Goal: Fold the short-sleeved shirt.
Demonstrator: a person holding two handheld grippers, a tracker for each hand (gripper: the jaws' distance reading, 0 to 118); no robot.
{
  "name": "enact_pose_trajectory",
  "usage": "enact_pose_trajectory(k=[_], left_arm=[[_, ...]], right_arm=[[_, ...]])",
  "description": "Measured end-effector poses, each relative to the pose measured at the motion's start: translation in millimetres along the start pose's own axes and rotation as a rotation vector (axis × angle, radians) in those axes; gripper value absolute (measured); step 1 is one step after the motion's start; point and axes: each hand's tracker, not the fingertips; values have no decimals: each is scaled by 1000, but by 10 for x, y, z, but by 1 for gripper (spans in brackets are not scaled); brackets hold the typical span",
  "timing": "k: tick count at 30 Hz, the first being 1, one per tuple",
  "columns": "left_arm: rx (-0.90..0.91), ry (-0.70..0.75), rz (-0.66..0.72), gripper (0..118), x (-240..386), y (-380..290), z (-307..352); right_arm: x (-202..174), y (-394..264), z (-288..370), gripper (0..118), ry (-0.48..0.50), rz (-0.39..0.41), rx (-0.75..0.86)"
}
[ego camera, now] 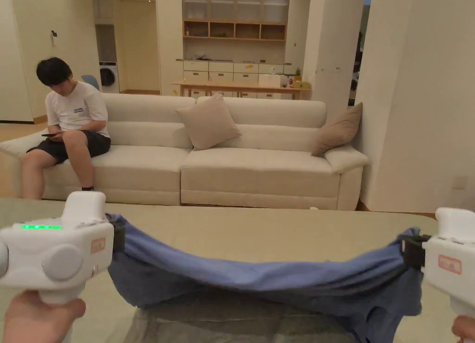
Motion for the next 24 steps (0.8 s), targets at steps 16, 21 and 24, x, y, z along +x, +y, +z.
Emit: enact_pose_trajectory(k=[16, 21, 24], left_arm=[[-341, -2, 144, 3, -432, -2457, 1434], [-475, -4, 112, 3, -391, -2846, 1581], [-526, 9, 47, 3, -422, -3037, 1488]], right_arm=[[128, -2400, 1745, 4, 62, 10, -353], [197, -2889, 1667, 4, 39, 31, -497], [177, -3134, 1581, 4, 28, 143, -578]])
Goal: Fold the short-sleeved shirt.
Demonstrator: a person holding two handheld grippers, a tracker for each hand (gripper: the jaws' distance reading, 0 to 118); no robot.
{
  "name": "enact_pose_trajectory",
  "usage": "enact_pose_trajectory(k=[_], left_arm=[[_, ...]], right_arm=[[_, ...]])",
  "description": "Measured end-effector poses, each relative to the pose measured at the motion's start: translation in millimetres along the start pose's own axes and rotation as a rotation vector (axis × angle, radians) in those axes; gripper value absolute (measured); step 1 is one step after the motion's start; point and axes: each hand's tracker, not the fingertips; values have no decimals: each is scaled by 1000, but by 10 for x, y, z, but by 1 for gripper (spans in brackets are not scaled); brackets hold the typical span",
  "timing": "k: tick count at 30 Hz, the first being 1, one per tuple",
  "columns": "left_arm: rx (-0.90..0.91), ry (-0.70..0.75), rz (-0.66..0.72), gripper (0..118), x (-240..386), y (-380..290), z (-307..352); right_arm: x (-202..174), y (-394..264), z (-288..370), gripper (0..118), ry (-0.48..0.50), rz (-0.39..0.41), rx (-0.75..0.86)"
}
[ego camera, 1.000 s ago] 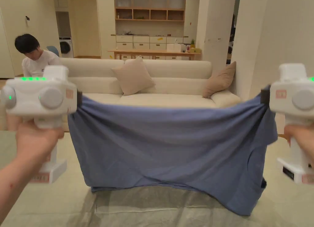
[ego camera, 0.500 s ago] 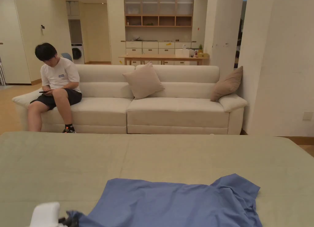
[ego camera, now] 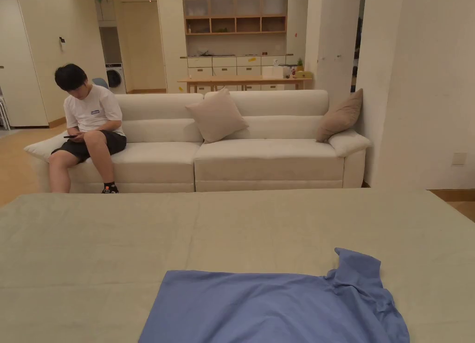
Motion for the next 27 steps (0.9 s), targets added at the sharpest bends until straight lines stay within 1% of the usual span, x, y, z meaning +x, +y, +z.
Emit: enact_pose_trajectory(k=[1, 3, 4, 5, 6, 7, 8, 9, 10, 11, 12, 13, 15, 16, 17, 18, 19, 20, 21, 22, 23, 25, 26, 27], left_arm=[[-7, -4, 8, 3, 0, -11, -27], [-7, -7, 27, 3, -15, 3, -34], [-15, -10, 31, 3, -14, 29, -44], [-39, -32, 43, 7, -29, 51, -64], [-78, -42, 63, 17, -51, 71, -81], [-82, -64, 90, 46, -87, 86, -81], [-84, -73, 129, 77, -134, 109, -28], [-89, -106, 204, 101, -172, 135, 49], [-106, -156, 261, 110, -242, 174, 124], [-82, -214, 316, 110, -325, 221, 249], [10, -251, 353, 110, -377, 272, 439], [101, -273, 383, 110, -403, 325, 643], [239, -262, 398, 110, -359, 403, 1066], [297, -241, 378, 110, -348, 450, 1233], [324, -190, 346, 110, -322, 505, 1408], [313, -163, 322, 108, -298, 556, 1592], [351, -180, 276, 97, -383, 569, 1689], [426, -179, 230, 73, -370, 554, 1829], [466, -122, 187, 40, -325, 552, 1966], [464, -57, 150, 3, -282, 562, 2059], [475, -10, 113, 1, -212, 535, 2137], [466, -65, 108, 0, -218, 501, 2231], [405, -97, 113, 0, -233, 517, 2208], [340, -114, 119, 0, -238, 511, 2120]], right_arm=[[-94, 37, 139, 4, 1, 11, -9], [-111, 15, 114, 4, 7, 4, -5], [-102, 33, 96, 14, 12, -4, -6], [-22, -46, -140, 33, 32, -25, -24], [-9, -54, -149, 57, 29, -28, -16], [-1, -62, -132, 96, 19, -30, -6], [50, -56, -79, 113, 24, -41, -12], [107, -47, -15, 115, 43, -81, -44], [165, -24, 123, 113, 47, -146, -26], [222, 12, 343, 113, 62, -201, 58], [274, 58, 594, 113, 92, -248, 169], [355, 53, 791, 113, 96, -274, 292], [366, 147, 1234, 113, 50, -288, 494], [370, 185, 1413, 114, 39, -291, 560], [325, 235, 1634, 115, 31, -317, 617], [328, 256, 1804, 114, 53, -358, 643], [357, 275, 1937, 108, 128, -379, 621], [364, 269, 2034, 92, 149, -416, 645], [329, 278, 2156, 60, 98, -443, 686], [320, 259, 2238, 11, 72, -452, 726], [315, 248, 2318, 1, 56, -435, 745], [286, 236, 2454, 0, 44, -404, 788], [269, 219, 2498, 0, 32, -392, 806], [257, 204, 2530, 0, 4, -406, 818]])
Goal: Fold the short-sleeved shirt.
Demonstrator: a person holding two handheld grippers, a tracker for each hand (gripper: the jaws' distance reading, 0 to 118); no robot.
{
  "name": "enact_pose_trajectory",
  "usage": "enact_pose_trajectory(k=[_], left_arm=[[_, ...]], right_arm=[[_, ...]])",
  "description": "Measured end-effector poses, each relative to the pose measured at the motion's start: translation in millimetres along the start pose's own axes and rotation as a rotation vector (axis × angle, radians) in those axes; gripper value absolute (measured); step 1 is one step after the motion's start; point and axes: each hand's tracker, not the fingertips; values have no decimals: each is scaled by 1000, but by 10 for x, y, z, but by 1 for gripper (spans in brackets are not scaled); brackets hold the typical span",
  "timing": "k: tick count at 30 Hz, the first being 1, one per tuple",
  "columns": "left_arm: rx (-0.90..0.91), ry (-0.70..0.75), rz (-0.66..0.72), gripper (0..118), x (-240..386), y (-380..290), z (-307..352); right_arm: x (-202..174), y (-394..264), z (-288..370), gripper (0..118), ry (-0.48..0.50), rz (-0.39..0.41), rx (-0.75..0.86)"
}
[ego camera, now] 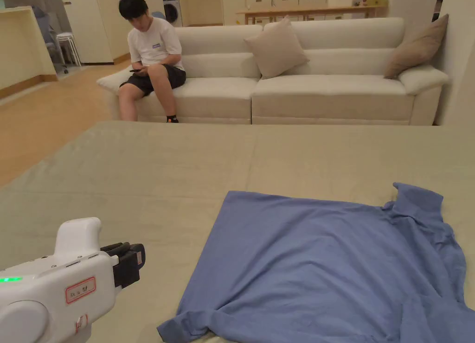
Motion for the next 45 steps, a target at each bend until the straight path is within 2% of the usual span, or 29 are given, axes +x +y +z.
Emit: enact_pose_trajectory(k=[3, 5, 6, 7, 8, 9, 11, 14, 16, 17, 18, 19, 20, 24, 28, 30, 32, 33, 34, 35, 37, 38, 39, 42, 43, 44, 45], left_arm=[[-123, -48, 45, 0, -169, -155, -312], [-168, -104, 106, 0, -268, -303, -550], [-208, -131, 139, 10, -364, -381, -690], [-237, -122, 162, 61, -436, -445, -814], [-286, -102, 158, 106, -461, -510, -929], [-337, -57, 148, 116, -473, -600, -1073], [-364, -22, 113, 114, -552, -771, -1272], [-487, 18, 165, 109, -579, -935, -1592], [-481, 14, 160, 106, -570, -988, -1651], [-463, 13, 150, 91, -543, -1009, -1657], [-439, 17, 122, 67, -514, -1017, -1686], [-434, 46, 105, 34, -473, -1018, -1717], [-443, 41, 104, 16, -457, -1044, -1747], [-447, 31, 139, 6, -441, -1071, -1790], [-351, 20, 155, 5, -354, -948, -1559], [-278, 9, 144, 5, -251, -842, -1390], [-223, -33, 132, 5, -277, -731, -1280], [-204, -48, 126, 5, -245, -678, -1216], [-192, -35, 115, 5, -198, -629, -1153], [-170, -26, 99, 5, -154, -574, -1093], [-120, -64, 95, 5, -64, -498, -994], [-122, -75, 109, 5, -54, -453, -967], [-115, -83, 121, 5, -55, -420, -957], [-113, -84, 130, 5, 94, -371, -946], [-118, -80, 126, 5, 104, -372, -960], [-122, -71, 119, 5, 123, -386, -969], [-129, -68, 111, 5, 127, -404, -983]], right_arm=[[74, 31, 5, 0, 22, -50, -12], [85, 9, 5, 0, 20, -52, -15], [88, -4, -8, 0, 15, -49, -19], [91, -21, -22, 0, -1, -41, -31], [104, -37, -39, 0, -9, -35, -50], [115, -67, -55, 0, -10, -30, -59], [90, -121, -87, 0, -21, -17, -79], [97, -202, -149, 0, -26, -25, -136], [97, -260, -200, 0, -28, -22, -169], [95, -284, -226, 0, -34, -11, -188], [98, -312, -252, 0, -42, -3, -198], [106, -337, -271, 0, -42, -2, -205], [118, -367, -292, 0, -39, -5, -217], [182, -507, -395, 0, -35, -33, -254], [268, -686, -560, 0, -40, -14, -309], [359, -832, -745, 5, 21, 8, -378], [435, -998, -962, 95, 13, 48, -488], [467, -1127, -1080, 117, 16, 74, -542], [508, -1242, -1180, 114, 18, 105, -591], [543, -1352, -1231, 114, 33, 131, -565], [542, -1567, -1357, 113, 16, 200, -685], [534, -1660, -1384, 110, 12, 217, -711], [514, -1744, -1404, 101, 30, 238, -734], [454, -1934, -1384, 42, 67, 294, -705], [425, -1971, -1386, 18, 73, 297, -707], [392, -2006, -1400, 10, 87, 300, -711], [367, -2048, -1427, 9, 90, 298, -719]])
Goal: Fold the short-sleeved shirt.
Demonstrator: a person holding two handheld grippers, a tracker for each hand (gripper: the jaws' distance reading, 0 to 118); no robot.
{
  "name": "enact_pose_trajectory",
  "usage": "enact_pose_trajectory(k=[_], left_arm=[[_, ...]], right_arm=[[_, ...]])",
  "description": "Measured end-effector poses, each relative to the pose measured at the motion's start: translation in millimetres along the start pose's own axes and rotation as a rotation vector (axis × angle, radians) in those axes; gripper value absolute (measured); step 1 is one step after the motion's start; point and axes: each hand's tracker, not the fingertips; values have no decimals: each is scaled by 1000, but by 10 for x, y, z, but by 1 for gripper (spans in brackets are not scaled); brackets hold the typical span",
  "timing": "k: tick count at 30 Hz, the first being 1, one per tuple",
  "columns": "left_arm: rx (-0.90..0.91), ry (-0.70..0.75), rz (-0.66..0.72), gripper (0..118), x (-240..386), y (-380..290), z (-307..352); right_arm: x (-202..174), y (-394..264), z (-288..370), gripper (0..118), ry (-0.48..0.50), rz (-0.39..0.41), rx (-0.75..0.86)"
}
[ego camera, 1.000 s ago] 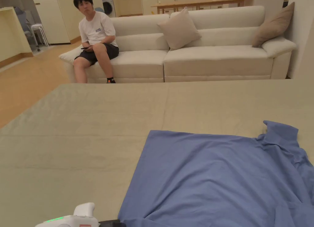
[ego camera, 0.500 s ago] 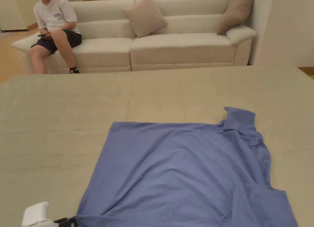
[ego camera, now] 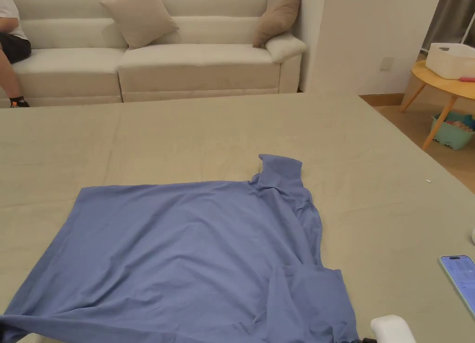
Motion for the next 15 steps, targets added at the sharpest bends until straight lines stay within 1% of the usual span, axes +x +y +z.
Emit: enact_pose_trajectory(k=[2, 4, 5, 7, 8, 9, 10, 13, 14, 15], left_arm=[[-7, 18, -11, 5, 4, -32, -27], [-10, 26, -9, 5, -98, -48, -46], [-4, 28, -1, 5, -113, -55, -35], [7, 34, 17, 5, -153, -24, -12], [11, 29, 24, 5, -161, 25, -11], [25, 32, 24, 5, -146, 104, -33], [38, 32, 23, 5, -131, 217, -93], [39, 45, 2, 5, -11, 578, -417], [47, 62, -28, 5, 1, 711, -593], [42, 68, -17, 5, -1, 860, -806]], right_arm=[[41, -55, -35, 9, -9, -30, 2], [96, -63, 16, 8, 3, -102, 52], [111, -28, 100, 8, 7, -121, 69], [143, 90, 238, 8, -19, -120, 129], [179, 190, 290, 8, -14, -118, 165], [194, 352, 415, 8, -5, -117, 197], [247, 535, 421, 8, -7, -135, 227], [433, 1132, 226, 8, 1, -175, 289], [485, 1360, 70, 8, -13, -159, 280], [526, 1574, -84, 8, -57, -154, 287]])
